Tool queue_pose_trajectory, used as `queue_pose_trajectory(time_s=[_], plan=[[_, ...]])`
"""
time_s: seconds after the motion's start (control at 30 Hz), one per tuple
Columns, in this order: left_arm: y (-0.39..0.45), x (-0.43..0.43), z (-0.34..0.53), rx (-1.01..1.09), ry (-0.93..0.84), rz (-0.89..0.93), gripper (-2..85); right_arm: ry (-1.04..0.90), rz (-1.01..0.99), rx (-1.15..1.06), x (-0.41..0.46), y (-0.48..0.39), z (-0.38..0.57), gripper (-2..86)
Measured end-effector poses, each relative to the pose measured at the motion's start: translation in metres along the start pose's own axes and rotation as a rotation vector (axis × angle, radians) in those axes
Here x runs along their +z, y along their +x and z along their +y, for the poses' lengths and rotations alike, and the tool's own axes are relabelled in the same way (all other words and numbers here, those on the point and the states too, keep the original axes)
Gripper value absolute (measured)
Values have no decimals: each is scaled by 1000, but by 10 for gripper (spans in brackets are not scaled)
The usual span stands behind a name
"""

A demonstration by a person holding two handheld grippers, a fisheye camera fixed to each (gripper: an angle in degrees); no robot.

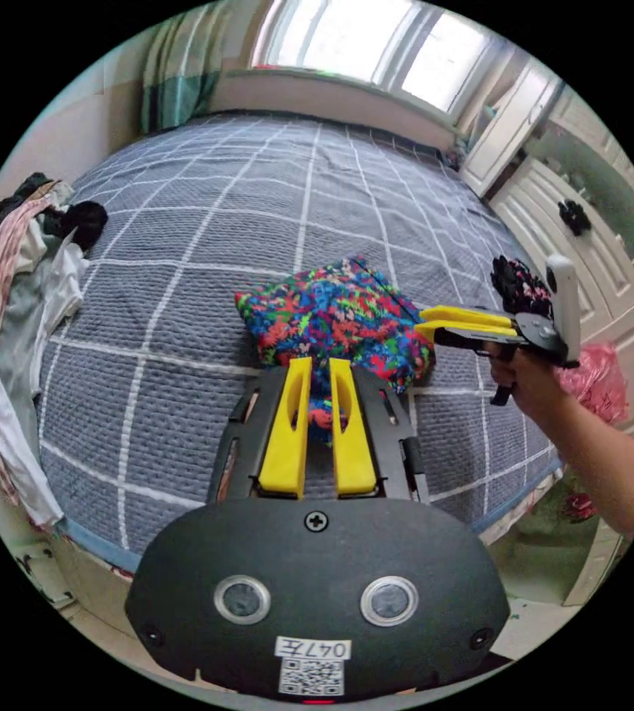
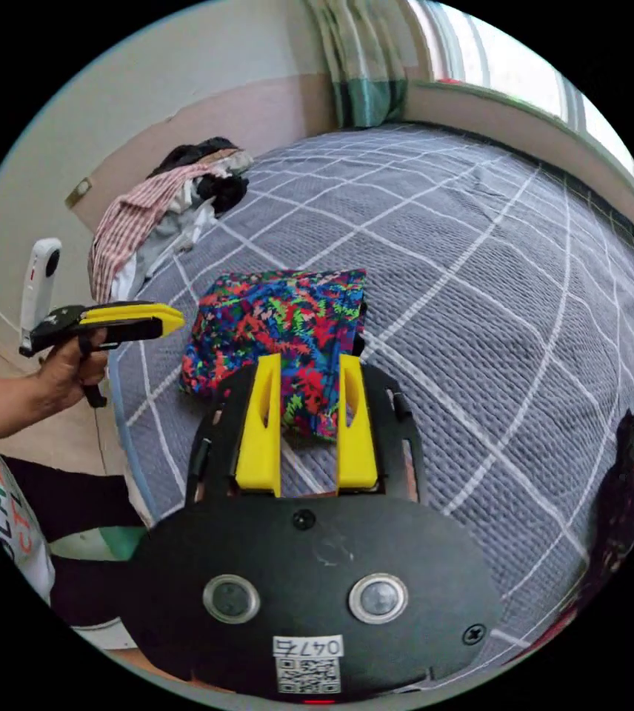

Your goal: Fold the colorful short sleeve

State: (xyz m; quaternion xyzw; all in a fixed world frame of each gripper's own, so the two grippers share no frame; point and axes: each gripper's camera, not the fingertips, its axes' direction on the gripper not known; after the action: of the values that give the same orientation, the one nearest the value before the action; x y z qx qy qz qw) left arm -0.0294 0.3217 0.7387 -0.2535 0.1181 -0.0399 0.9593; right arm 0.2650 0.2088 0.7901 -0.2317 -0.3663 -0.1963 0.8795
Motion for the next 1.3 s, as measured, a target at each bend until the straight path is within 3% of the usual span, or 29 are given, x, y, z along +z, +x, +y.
queue_pose_trajectory(time_s=[0.13, 0.33, 0.47, 0.53, 0.6, 0.77, 0.9, 1.03, 1.3], plan=[[-28, 10, -22, -145, -138, 95, 175, -14, 30, 151, -19, -13, 32, 110], [-19, 45, -62, -108, -234, 106, 206, -24, 74, 405, 5, -27, 59, 131], [-1, 55, -77, -66, -244, 127, 164, 5, 86, 550, 18, -40, 70, 119], [7, 61, -80, -62, -251, 148, 118, 0, 143, 577, 19, -50, 73, 69], [12, 61, -81, -52, -233, 158, 84, -14, 116, 552, 22, -66, 72, 28], [34, 40, -82, -9, -187, 174, 50, -19, 305, 451, 11, -114, 65, 11], [81, -4, -89, 107, -140, 147, 46, 13, 443, 316, -30, -158, 65, 10], [162, -46, -97, 312, -107, 166, 46, 56, 485, 339, -89, -167, 88, 10], [370, -52, -118, 556, -85, 376, 47, 120, 724, 491, -243, -92, 196, 10]])
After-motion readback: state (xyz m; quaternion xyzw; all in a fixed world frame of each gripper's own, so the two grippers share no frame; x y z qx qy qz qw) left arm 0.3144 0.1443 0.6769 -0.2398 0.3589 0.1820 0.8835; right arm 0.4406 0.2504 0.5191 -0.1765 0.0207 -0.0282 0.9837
